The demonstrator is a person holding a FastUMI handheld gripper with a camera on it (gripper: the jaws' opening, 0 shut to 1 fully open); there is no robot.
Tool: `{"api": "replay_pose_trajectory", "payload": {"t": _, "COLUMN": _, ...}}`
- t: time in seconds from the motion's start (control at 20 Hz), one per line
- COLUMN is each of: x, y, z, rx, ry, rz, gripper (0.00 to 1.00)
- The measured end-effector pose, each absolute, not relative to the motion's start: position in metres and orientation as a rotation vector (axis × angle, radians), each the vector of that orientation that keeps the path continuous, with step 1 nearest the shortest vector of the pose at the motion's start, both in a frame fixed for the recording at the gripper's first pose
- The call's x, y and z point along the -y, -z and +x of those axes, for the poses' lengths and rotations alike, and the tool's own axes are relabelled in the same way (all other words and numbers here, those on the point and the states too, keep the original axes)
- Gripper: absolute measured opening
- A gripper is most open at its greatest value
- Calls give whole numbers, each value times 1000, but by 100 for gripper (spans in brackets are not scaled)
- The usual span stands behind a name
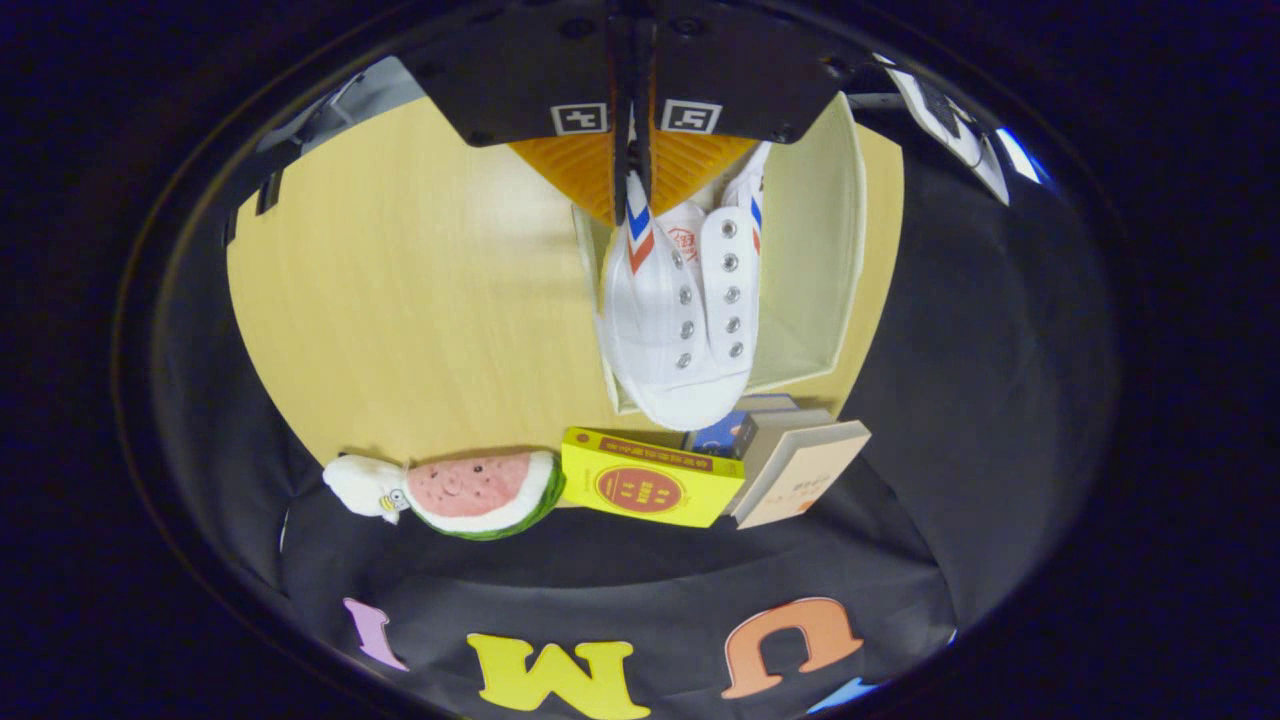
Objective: Open the storage box then place both shoes into the box .Put the left shoe in first, then the right shoe, with the right side of both shoes facing outward in a uniform manner.
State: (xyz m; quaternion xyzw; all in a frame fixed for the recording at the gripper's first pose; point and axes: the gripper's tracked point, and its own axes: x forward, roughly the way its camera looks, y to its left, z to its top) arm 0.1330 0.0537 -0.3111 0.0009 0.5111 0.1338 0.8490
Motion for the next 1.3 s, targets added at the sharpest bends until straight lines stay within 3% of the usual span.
{"api": "replay_pose_trajectory", "payload": {"t": 0.55, "x": -51, "y": 340, "z": 126, "rx": -1103, "ry": -268, "rz": -71, "gripper": 9}}
{"api": "replay_pose_trajectory", "payload": {"t": 0.65, "x": -61, "y": 340, "z": 124, "rx": -1100, "ry": -304, "rz": -58, "gripper": 18}}
{"api": "replay_pose_trajectory", "payload": {"t": 0.7, "x": -62, "y": 335, "z": 127, "rx": -1073, "ry": -302, "rz": -76, "gripper": 35}}
{"api": "replay_pose_trajectory", "payload": {"t": 0.8, "x": -61, "y": 321, "z": 136, "rx": -999, "ry": -314, "rz": -119, "gripper": 46}}
{"api": "replay_pose_trajectory", "payload": {"t": 0.85, "x": -61, "y": 314, "z": 137, "rx": -963, "ry": -322, "rz": -132, "gripper": 47}}
{"api": "replay_pose_trajectory", "payload": {"t": 1.1, "x": -45, "y": 252, "z": 143, "rx": -747, "ry": -337, "rz": -166, "gripper": 76}}
{"api": "replay_pose_trajectory", "payload": {"t": 1.3, "x": -18, "y": 196, "z": 137, "rx": -575, "ry": -310, "rz": -131, "gripper": 82}}
